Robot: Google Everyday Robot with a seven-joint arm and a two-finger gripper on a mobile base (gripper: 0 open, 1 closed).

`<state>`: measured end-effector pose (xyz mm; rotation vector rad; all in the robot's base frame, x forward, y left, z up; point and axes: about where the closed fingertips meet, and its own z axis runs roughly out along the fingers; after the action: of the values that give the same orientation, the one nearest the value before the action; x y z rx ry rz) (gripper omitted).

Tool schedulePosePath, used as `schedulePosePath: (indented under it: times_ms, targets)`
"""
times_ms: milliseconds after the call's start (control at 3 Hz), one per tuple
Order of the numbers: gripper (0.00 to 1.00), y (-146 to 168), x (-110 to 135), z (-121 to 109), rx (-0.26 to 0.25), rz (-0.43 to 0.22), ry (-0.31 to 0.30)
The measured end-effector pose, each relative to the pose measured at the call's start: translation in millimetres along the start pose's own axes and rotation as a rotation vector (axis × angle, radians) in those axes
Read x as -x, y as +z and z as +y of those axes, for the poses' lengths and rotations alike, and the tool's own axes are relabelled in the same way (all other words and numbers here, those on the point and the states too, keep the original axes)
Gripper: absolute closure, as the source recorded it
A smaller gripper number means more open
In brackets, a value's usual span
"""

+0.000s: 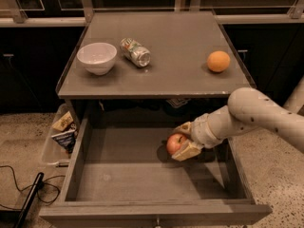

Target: Place apple into top drawer

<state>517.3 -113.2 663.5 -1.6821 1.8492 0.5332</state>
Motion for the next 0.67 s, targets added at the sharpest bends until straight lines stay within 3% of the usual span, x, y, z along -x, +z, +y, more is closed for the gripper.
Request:
schedulePosePath:
  times_ms: [333,667]
  targets:
    - [1.0,36,-5,12,0.071,-0.041,0.038]
    - [1.0,53,-6,20,0.101,-0.067,0.061]
